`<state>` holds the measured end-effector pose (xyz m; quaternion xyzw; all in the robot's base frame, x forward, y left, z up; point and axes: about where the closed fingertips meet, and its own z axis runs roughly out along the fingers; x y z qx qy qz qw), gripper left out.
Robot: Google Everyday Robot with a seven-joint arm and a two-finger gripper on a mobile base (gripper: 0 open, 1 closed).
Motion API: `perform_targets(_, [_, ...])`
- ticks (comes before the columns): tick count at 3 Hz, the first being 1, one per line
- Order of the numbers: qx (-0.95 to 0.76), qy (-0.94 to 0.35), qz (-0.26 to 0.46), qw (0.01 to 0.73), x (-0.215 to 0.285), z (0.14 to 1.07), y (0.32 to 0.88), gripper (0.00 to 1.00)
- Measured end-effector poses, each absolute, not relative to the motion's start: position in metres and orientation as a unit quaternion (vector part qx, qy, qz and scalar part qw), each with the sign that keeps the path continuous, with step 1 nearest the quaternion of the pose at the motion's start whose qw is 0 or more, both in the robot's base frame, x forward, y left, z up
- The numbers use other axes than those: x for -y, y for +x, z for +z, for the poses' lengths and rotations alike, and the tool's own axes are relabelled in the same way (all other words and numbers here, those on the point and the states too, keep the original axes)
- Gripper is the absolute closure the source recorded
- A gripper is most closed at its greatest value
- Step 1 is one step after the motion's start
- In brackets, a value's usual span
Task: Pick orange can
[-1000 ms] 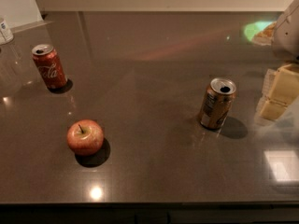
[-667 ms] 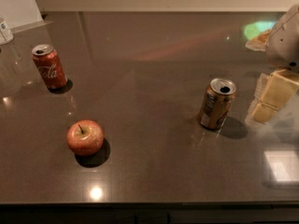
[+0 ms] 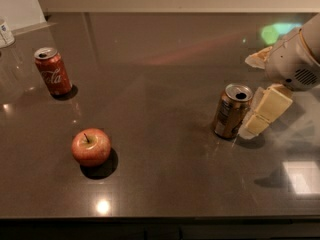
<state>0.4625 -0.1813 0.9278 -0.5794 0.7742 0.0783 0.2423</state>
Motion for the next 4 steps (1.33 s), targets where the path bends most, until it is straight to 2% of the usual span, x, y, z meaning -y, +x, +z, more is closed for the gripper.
perform_targets(2, [-0.778, -0.568, 0.109, 0.246, 0.1722, 0.9053, 0.4756, 0.04])
perform_targets(3, [-0.778, -0.565, 0.114, 0.249, 0.1710, 0.9060, 0.4771, 0.22])
perform_targets(4, [-0.776, -0.565, 0.117, 0.254, 0.1698, 0.9102, 0.4781, 0.45])
